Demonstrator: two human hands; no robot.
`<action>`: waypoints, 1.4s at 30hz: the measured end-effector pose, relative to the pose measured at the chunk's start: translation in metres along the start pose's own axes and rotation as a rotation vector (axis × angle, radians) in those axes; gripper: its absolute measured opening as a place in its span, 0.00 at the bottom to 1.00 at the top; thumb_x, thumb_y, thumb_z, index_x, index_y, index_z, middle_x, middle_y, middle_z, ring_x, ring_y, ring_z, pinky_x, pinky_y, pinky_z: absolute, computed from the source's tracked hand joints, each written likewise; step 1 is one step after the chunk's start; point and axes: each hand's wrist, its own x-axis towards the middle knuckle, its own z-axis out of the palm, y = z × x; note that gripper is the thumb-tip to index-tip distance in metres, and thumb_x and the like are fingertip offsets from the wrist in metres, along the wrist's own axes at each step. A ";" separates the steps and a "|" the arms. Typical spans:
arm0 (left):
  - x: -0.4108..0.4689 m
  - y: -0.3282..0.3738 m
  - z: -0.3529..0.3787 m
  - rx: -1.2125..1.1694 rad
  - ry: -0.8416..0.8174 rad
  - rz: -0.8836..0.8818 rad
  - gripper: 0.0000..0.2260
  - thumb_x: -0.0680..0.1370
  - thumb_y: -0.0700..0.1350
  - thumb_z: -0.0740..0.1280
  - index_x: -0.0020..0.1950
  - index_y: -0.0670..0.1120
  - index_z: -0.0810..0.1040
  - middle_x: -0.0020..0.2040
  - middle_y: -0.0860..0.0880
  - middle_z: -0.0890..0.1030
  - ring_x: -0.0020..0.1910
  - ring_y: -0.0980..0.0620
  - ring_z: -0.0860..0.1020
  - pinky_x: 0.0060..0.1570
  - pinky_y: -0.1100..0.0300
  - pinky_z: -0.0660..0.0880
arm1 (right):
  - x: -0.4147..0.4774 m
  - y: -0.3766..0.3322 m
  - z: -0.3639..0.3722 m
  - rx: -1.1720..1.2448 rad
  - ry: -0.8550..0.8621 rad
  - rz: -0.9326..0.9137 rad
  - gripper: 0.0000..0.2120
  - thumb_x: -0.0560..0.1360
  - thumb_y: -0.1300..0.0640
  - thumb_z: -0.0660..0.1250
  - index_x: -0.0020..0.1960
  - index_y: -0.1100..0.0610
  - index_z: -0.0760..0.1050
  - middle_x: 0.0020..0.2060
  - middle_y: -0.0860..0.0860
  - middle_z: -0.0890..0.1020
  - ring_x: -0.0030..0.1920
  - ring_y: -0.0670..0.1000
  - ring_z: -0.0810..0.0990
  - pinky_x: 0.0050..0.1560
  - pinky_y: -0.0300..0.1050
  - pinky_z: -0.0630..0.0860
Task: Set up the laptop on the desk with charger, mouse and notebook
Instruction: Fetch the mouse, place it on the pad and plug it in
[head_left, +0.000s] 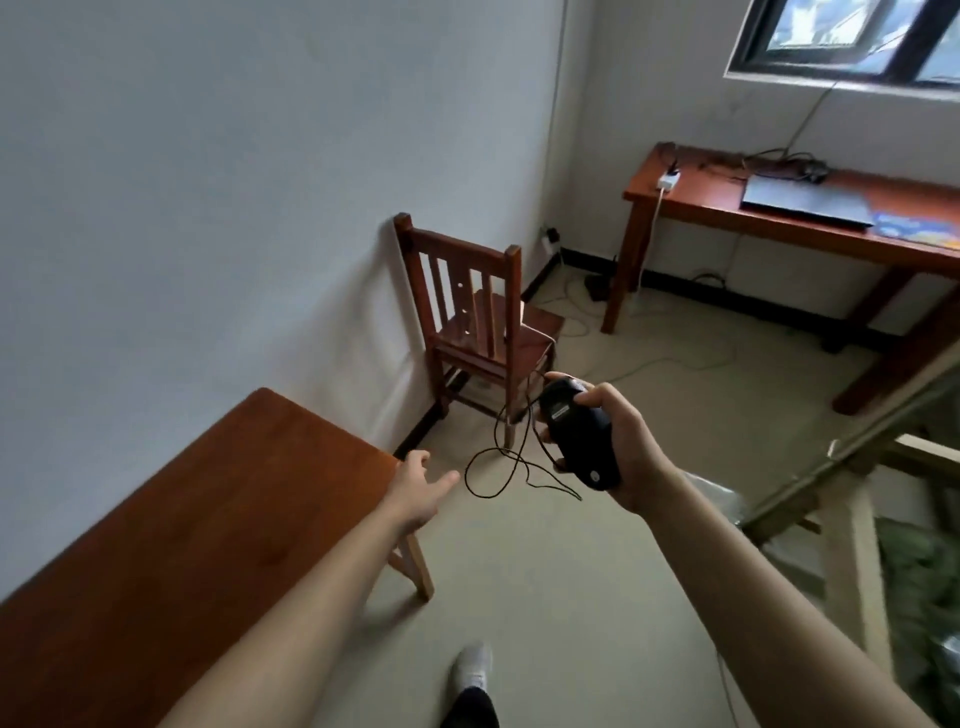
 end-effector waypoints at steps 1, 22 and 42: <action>0.016 0.012 0.008 -0.004 -0.020 -0.001 0.35 0.78 0.56 0.69 0.78 0.44 0.58 0.75 0.41 0.64 0.73 0.42 0.66 0.70 0.50 0.66 | 0.008 -0.009 -0.010 -0.002 0.013 -0.006 0.22 0.70 0.49 0.61 0.62 0.50 0.80 0.49 0.58 0.83 0.43 0.54 0.82 0.37 0.47 0.79; 0.334 0.433 0.254 0.756 -0.001 0.785 0.20 0.84 0.49 0.55 0.76 0.54 0.66 0.79 0.45 0.61 0.79 0.45 0.55 0.74 0.47 0.56 | 0.170 -0.156 -0.428 -0.892 0.936 -0.143 0.27 0.68 0.37 0.66 0.67 0.35 0.72 0.54 0.41 0.76 0.53 0.44 0.76 0.54 0.39 0.73; 0.597 0.813 0.481 0.538 -0.096 0.946 0.19 0.82 0.46 0.59 0.74 0.50 0.70 0.77 0.44 0.64 0.76 0.44 0.62 0.67 0.45 0.66 | 0.382 -0.359 -0.789 -1.366 1.110 0.018 0.27 0.78 0.47 0.64 0.76 0.43 0.65 0.68 0.54 0.68 0.64 0.56 0.71 0.58 0.51 0.75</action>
